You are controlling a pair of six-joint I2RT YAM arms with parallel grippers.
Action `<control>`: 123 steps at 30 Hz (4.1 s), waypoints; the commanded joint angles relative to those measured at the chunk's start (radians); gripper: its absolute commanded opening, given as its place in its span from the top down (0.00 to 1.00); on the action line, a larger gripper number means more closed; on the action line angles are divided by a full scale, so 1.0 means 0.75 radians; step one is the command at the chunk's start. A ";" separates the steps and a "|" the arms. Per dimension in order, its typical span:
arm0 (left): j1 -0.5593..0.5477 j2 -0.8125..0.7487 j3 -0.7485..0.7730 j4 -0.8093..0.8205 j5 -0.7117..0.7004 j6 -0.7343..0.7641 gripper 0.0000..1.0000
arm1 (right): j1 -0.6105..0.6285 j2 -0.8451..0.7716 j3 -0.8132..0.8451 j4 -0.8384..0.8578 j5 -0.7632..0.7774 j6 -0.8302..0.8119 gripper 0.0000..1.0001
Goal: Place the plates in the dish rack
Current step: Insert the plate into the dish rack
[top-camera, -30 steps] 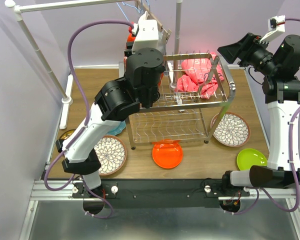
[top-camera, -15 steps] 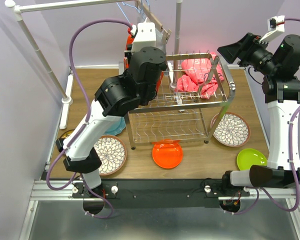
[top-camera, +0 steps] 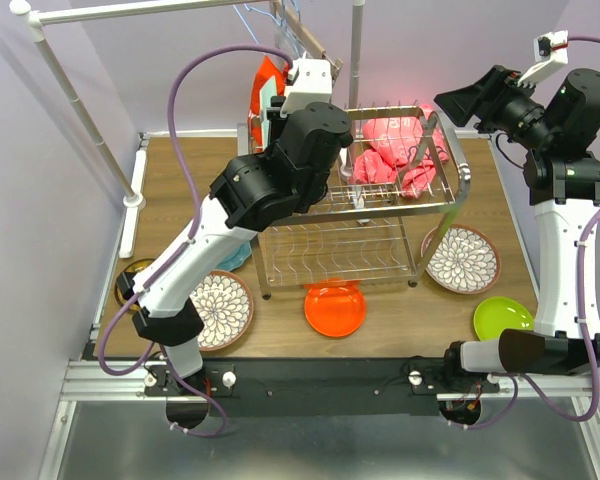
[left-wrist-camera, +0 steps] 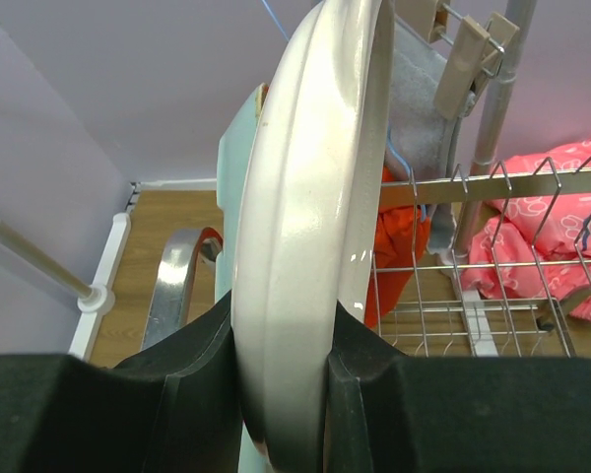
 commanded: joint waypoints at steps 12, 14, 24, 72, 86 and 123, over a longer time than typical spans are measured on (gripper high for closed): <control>-0.067 -0.076 -0.096 0.800 -0.536 0.790 1.00 | 0.009 0.004 -0.003 -0.016 0.010 0.001 0.14; -0.071 -0.127 -0.258 1.095 -0.581 1.133 1.00 | 0.009 0.002 -0.005 -0.016 0.016 0.001 0.14; -0.086 -0.226 -0.763 2.588 -0.698 2.153 1.00 | 0.009 -0.002 -0.010 -0.016 0.008 0.011 0.14; -0.051 0.003 -0.991 4.073 -0.786 3.194 1.00 | 0.009 0.000 0.009 -0.016 0.008 0.007 0.14; -0.043 -0.001 -0.848 4.067 -0.784 3.214 1.00 | 0.009 0.020 0.009 -0.016 0.012 0.001 0.14; -0.071 0.061 -0.735 4.077 -0.786 3.198 1.00 | 0.009 0.043 0.027 -0.014 0.014 0.009 0.14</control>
